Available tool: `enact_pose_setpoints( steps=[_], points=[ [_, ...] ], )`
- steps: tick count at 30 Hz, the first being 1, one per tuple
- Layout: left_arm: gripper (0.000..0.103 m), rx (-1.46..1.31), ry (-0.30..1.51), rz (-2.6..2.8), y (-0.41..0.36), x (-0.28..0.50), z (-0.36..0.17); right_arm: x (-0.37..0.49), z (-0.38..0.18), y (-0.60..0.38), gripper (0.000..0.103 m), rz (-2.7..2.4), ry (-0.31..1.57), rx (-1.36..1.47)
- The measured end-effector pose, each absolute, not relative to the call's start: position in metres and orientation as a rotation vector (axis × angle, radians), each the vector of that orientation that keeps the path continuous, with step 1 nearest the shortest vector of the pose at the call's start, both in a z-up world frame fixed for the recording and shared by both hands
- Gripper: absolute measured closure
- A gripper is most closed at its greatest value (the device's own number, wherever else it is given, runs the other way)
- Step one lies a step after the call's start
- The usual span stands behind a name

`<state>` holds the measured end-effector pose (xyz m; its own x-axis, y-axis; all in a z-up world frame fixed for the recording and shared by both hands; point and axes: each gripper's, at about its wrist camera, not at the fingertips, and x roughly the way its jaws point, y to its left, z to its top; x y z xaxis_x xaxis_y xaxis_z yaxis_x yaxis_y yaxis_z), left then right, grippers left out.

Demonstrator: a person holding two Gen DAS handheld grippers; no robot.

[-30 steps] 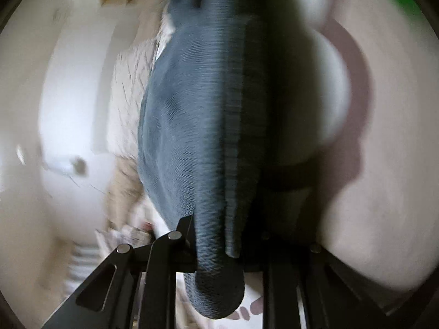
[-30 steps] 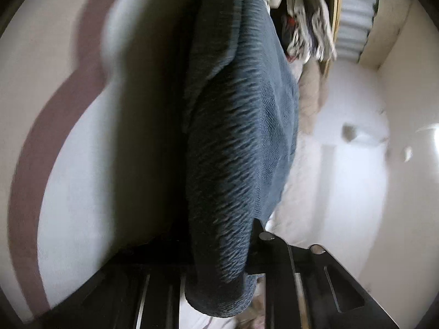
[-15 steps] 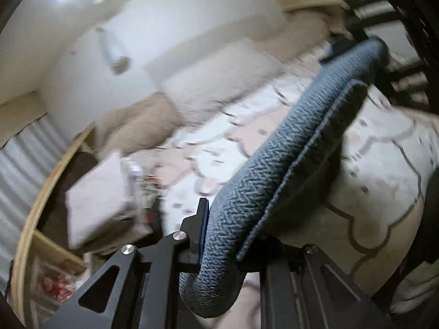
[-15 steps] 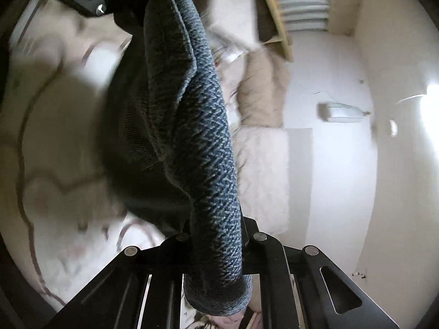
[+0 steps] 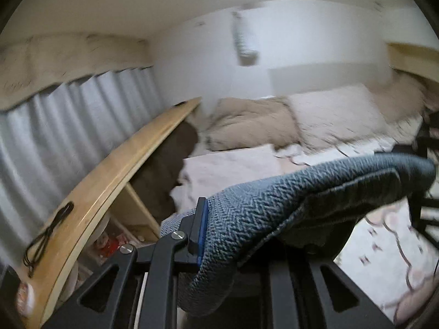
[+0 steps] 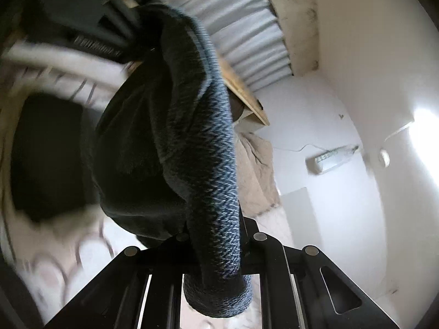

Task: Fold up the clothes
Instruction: 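Carry the folded denim pants with both grippers toward the stack of folded clothes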

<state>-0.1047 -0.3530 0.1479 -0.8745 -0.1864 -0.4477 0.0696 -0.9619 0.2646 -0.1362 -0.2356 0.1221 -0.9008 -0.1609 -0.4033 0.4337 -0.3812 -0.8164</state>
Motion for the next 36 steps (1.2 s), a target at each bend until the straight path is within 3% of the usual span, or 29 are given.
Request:
enact_pose_setpoints(
  steps=[6, 12, 19, 25, 29, 33, 36],
  points=[
    [0.087, 0.765, -0.245, -2.864, -0.383, -0.152, 0.133, -0.200, 0.108, -0.287, 0.090, -2.401, 1.426, 0.414],
    [0.087, 0.714, -0.279, -2.891, -0.396, -0.170, 0.124, -0.245, 0.099, -0.321, 0.089, -2.457, 1.390, 0.431],
    [0.087, 0.821, -0.557, -2.938, -0.397, -0.094, 0.069, -0.200, 0.033, -0.308, 0.090, -2.382, 1.449, 0.346],
    [0.085, 0.877, -0.949, -2.848, -0.393, 0.021, -0.050, -0.089, -0.087, -0.292, 0.090, -2.246, 1.412, 0.367],
    [0.083, 0.917, -1.166, -2.689, -0.396, 0.038, -0.112, -0.056, -0.165, -0.308, 0.090, -2.067, 1.530, 0.412],
    [0.082, 0.825, -1.409, -2.583, -0.396, 0.037, -0.118, -0.043, -0.169, -0.312, 0.090, -2.083, 1.487, 0.453],
    [0.073, 0.827, -1.536, -2.569, -0.402, 0.034, -0.111, -0.046, -0.151, -0.298, 0.090, -2.112, 1.375, 0.545]
  ],
)
